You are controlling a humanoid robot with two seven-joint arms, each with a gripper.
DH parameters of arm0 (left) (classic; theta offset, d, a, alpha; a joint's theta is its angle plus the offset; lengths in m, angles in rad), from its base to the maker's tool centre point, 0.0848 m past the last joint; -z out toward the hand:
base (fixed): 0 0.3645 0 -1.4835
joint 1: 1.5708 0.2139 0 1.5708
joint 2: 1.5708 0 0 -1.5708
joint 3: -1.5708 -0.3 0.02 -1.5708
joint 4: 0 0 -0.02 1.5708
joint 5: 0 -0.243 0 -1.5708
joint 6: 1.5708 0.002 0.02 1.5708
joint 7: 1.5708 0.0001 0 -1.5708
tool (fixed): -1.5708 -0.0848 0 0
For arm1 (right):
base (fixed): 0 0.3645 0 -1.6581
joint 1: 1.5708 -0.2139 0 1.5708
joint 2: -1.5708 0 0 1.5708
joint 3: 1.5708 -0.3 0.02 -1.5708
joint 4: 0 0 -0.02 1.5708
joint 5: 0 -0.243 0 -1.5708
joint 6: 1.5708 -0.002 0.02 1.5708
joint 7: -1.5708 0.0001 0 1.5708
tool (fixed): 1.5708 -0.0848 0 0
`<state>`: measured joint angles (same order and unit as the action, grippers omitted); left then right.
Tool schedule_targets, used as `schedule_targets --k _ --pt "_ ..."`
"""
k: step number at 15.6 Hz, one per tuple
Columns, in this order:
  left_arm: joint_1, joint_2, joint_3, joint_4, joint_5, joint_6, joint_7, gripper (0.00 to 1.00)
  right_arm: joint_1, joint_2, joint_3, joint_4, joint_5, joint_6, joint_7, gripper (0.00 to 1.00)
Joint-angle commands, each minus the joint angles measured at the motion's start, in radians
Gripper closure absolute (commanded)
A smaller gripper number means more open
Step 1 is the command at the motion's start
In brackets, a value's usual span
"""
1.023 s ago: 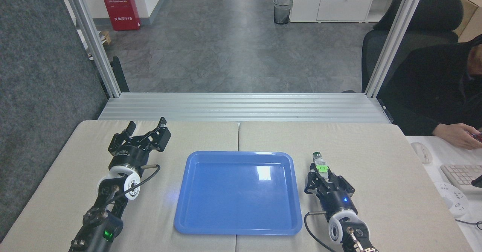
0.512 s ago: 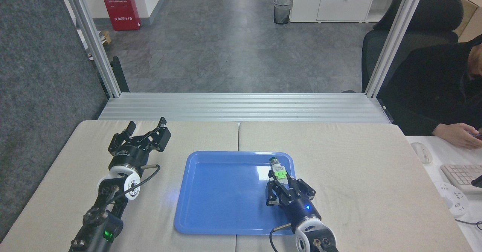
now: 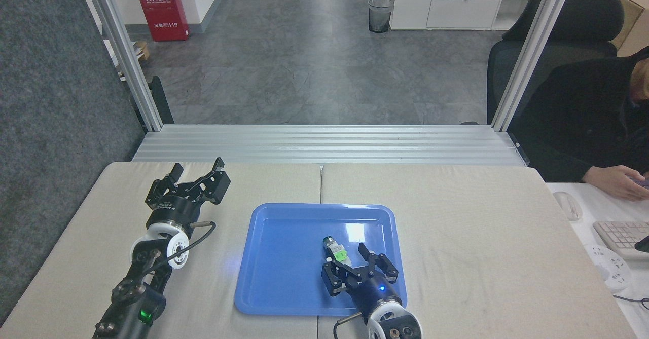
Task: Pick up switch part and place in tray
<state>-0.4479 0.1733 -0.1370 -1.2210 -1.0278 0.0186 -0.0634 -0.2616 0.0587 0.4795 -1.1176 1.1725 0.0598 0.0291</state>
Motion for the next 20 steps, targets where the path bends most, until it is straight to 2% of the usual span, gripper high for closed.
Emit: schedule_targets --k 1,4,6,9,11,20 --pt "0.000 0.000 0.000 0.000 0.000 0.000 0.001 0.00 -0.037 0.046 -0.086 0.058 -0.010 0.003 -0.006 0.02" --pt "0.000 0.000 -0.001 0.000 0.000 0.000 0.001 0.00 -0.091 0.014 -0.226 0.058 -0.013 -0.008 -0.009 0.02" --pt "0.000 0.000 0.000 0.000 0.000 0.000 0.001 0.00 -0.111 -0.078 -0.284 0.058 -0.023 -0.008 -0.009 0.02" --pt "0.000 0.000 0.000 0.000 0.000 0.000 0.001 0.00 -0.113 -0.146 -0.292 0.058 -0.071 -0.018 -0.011 0.02" --pt "0.000 0.000 -0.001 0.000 0.000 0.000 0.001 0.00 -0.104 -0.160 -0.292 0.058 -0.085 -0.018 -0.034 0.02" --pt "0.000 0.000 0.000 0.000 0.000 0.000 0.001 0.00 -0.110 -0.161 -0.294 0.058 -0.086 -0.018 -0.048 0.02"
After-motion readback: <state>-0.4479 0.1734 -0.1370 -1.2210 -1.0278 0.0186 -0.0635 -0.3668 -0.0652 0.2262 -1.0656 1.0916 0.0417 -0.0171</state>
